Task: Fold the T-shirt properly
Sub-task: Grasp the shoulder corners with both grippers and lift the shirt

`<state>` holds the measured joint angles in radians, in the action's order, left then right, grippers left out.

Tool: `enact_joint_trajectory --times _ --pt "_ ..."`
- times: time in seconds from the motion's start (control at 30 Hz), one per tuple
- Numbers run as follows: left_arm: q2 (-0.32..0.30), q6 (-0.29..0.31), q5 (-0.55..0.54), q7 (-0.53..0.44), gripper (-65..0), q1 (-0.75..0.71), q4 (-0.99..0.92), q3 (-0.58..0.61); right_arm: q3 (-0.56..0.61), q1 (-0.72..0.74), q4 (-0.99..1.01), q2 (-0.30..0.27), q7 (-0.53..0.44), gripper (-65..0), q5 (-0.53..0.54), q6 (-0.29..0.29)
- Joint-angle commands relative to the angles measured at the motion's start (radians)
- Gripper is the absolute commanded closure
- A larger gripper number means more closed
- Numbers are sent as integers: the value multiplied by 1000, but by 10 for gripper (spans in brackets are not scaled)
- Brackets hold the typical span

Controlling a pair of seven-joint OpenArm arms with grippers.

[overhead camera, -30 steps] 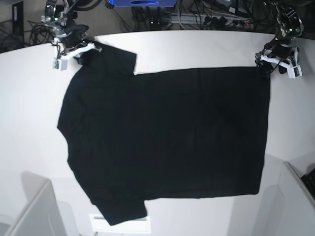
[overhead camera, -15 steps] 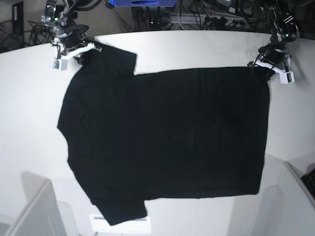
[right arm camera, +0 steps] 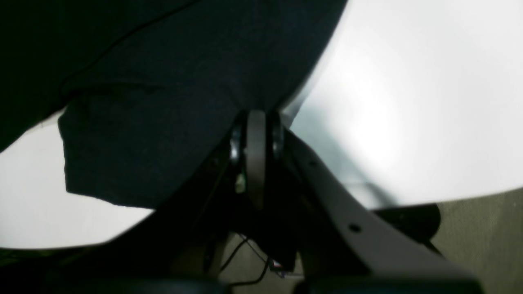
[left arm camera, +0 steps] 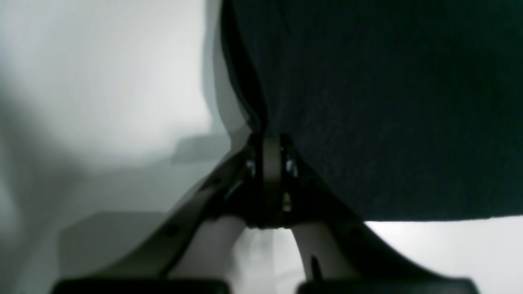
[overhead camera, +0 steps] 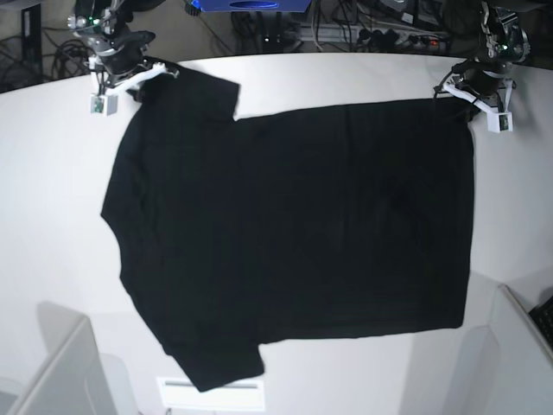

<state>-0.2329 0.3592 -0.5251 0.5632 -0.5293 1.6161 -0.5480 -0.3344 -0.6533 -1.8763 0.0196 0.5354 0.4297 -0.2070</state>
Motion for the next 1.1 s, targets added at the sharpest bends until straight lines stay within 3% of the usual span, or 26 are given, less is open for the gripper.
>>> enact_joint_trajectory --times 0.0,0.23,0.43,0.6,0.83,1.07 --pt "-12 -2 -7 -13 0 -22 31 -5 -4 -20 -27 -2 -19 0 10 -4" --pt "-12 -4 -7 -13 0 -108 135 -5 -4 -61 -81 0 -21 0 11 -4" --pt "-12 -9 -8 -12 0 -99 200 -5 -4 -10 -118 -8 -21 0 11 -4" --pt "-9 -9 -8 90 0 -47 263 -10 -4 53 -118 -10 -18 0 5 -2" --pt "-4 -9 -7 243 0 76 269 -93 -4 175 -116 -10 110 0 5 -2" --pt "-6 -9 32 254 0 142 263 -86 -4 327 -111 -10 226 0 4 1"
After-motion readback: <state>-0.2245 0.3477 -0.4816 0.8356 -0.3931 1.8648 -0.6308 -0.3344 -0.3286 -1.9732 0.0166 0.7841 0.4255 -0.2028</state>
